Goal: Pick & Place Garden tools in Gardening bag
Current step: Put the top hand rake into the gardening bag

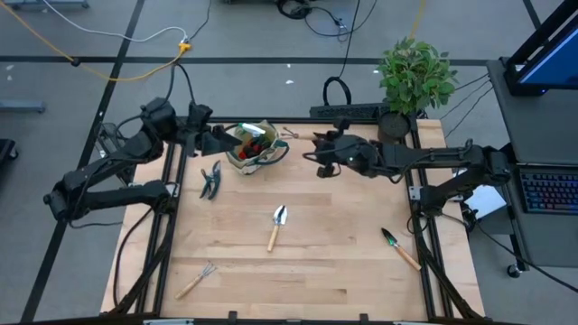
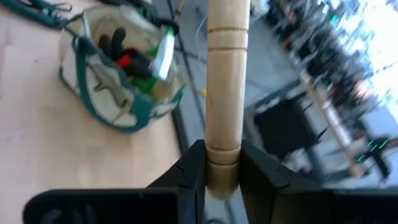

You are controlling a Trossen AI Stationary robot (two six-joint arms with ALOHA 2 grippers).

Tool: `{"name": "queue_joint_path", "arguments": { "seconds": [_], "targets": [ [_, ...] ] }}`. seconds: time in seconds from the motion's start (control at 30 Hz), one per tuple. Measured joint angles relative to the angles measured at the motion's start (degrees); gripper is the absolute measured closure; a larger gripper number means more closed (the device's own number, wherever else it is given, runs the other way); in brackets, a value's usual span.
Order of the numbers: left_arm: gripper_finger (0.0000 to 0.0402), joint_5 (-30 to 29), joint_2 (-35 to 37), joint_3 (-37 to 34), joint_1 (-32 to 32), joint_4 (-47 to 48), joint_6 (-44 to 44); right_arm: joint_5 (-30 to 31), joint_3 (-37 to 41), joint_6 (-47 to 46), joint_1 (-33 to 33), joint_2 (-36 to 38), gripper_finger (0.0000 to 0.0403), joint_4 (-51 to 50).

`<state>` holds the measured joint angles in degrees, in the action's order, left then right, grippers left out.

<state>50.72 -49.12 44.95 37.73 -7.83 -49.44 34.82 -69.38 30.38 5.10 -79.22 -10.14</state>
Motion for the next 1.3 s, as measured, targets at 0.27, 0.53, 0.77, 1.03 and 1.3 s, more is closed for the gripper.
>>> {"name": "queue_joint_path", "arguments": {
  "seconds": [0.27,0.53,0.77,1.03,1.3],
  "targets": [
    [0.0096,-7.1,-0.4,0.0,-1.4,-3.4,-4.9,-0.4,0.0,16.7,-1.0,0.0,0.0344,10.6],
    [0.0096,-7.9,-2.7,0.0,-2.8,-3.1,-14.2,-0.5,0.0,29.1,-3.4,0.0,0.0344,18.3],
    [0.0096,-7.8,-8.6,0.0,-5.8,-4.3,-22.7,-2.7,0.0,35.6,-5.6,0.0,0.0344,19.7],
    [0.0096,-7.3,-15.8,0.0,-7.2,-16.8,-30.9,-5.2,0.0,37.4,-7.6,-0.4,0.0344,19.9],
    [0.0096,-7.2,-20.1,0.0,-10.4,-20.1,-34.9,-5.0,-0.1,43.1,-8.6,-3.9,0.0344,19.8]
  ]
}}
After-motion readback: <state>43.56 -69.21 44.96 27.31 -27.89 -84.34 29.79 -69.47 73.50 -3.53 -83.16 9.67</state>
